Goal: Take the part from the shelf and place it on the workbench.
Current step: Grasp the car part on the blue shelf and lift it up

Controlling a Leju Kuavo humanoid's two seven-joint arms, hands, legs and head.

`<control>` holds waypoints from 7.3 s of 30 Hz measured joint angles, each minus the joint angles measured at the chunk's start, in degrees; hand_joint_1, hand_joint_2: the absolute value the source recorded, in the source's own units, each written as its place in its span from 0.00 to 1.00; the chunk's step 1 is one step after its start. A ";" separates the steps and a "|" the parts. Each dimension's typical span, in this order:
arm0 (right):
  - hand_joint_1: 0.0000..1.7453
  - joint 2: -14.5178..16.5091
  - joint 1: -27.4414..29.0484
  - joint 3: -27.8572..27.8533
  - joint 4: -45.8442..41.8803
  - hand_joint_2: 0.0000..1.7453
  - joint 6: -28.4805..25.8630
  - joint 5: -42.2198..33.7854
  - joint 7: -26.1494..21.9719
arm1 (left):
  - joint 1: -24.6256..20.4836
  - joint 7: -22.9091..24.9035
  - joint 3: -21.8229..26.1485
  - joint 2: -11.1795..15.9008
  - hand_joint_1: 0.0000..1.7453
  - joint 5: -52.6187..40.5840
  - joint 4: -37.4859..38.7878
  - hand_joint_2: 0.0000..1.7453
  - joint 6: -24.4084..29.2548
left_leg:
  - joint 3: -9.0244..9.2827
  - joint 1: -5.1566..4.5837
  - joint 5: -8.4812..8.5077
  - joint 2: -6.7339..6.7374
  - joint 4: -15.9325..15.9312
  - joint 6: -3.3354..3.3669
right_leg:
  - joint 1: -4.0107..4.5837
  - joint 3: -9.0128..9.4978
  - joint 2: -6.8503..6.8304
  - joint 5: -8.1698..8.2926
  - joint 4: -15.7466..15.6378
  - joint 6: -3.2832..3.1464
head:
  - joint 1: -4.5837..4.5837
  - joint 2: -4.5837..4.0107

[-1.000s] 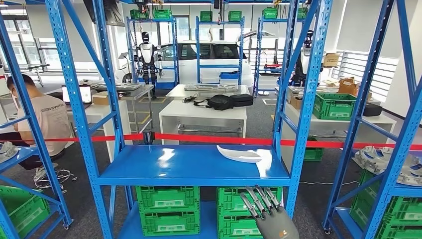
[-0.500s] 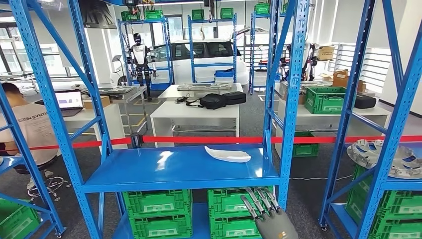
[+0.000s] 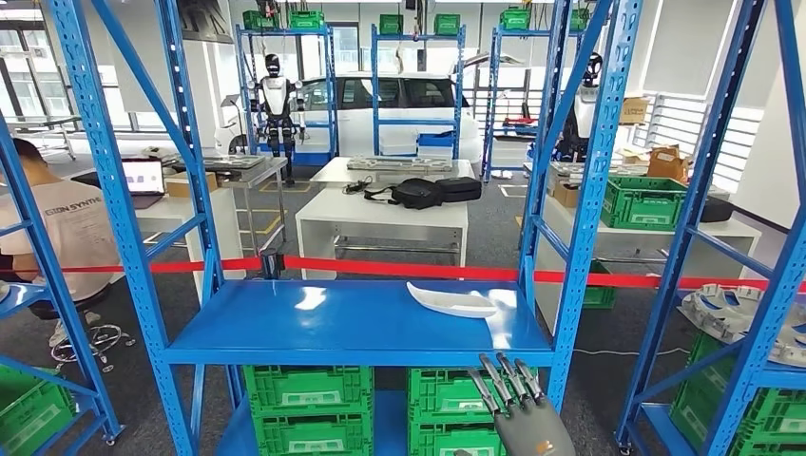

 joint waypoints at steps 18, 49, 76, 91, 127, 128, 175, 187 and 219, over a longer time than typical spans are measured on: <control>0.00 0.17 -0.80 0.02 0.56 0.00 1.20 0.00 0.61 | 0.07 0.23 0.66 0.21 0.00 -0.37 0.16 0.00 0.09 | -5.13 0.13 2.34 0.09 5.17 -3.01 | -0.02 9.70 0.11 2.94 -14.27 -2.37 | -0.41 -0.01; 0.00 0.14 -2.03 -0.11 1.35 0.00 1.93 0.00 -0.23 | 0.60 0.22 1.49 0.01 0.00 -0.17 0.25 0.00 -0.17 | -4.54 0.33 2.78 0.19 3.65 -3.32 | -0.36 12.00 0.07 2.08 -15.52 -2.05 | -0.42 0.00; 0.00 0.39 -2.66 -0.33 3.71 0.00 2.02 -0.27 -0.84 | 0.96 0.28 2.12 -0.22 0.00 -0.21 0.45 0.00 -0.17 | -6.93 0.08 -5.61 -0.09 14.55 -3.42 | 0.32 10.29 0.12 4.22 -15.94 -3.61 | -0.21 0.01; 0.00 0.40 -3.53 -0.33 5.89 0.00 1.87 -1.18 -1.44 | 0.99 0.62 2.27 -0.19 0.00 -0.37 0.50 0.00 -0.28 | 0.16 0.12 0.66 0.01 -0.65 -0.17 | 0.21 0.53 -0.04 -2.22 1.31 -0.44 | 0.10 0.09; 0.00 1.22 -3.64 -0.33 6.93 0.00 1.60 -0.61 -1.07 | 1.09 0.21 3.42 -0.17 0.00 -0.46 0.52 0.00 0.50 | 2.52 -0.10 -1.86 -0.07 -0.69 -1.48 | 0.56 4.62 -0.16 6.47 -13.83 -1.27 | -0.02 0.15; 0.00 1.21 -3.60 -0.33 6.96 0.00 1.59 -0.62 -1.10 | 1.08 0.21 3.43 -0.17 0.00 -0.46 0.52 0.00 0.50 | 2.68 -0.15 -2.00 -0.06 -0.50 -1.92 | 0.71 4.85 -0.16 5.86 -14.07 -1.67 | -0.08 0.16; 0.00 1.46 -3.60 -0.33 8.17 0.00 1.81 -2.15 -3.50 | 1.05 0.19 4.18 -0.50 0.00 -1.20 0.63 0.00 0.49 | -3.09 -0.39 2.05 0.12 0.49 -2.48 | 0.67 9.65 0.14 3.17 -14.49 -2.86 | -0.34 0.54; 0.00 1.53 -3.89 -2.75 12.10 0.00 6.30 -14.01 -10.51 | 0.94 0.63 4.83 -0.96 0.00 -1.38 0.63 0.00 1.66 | -2.56 -0.42 2.37 -0.18 -0.26 -1.63 | 0.94 10.63 -0.04 3.13 -16.07 -2.79 | -0.04 0.57; 0.00 1.55 -5.31 -7.59 26.77 0.00 16.32 -26.62 -21.38 | 0.72 1.55 4.85 -1.31 0.00 -3.39 0.57 0.00 2.03 | -2.38 -0.36 2.43 -0.13 -0.25 -1.55 | 0.97 10.66 -0.03 3.14 -15.89 -1.90 | -0.04 0.57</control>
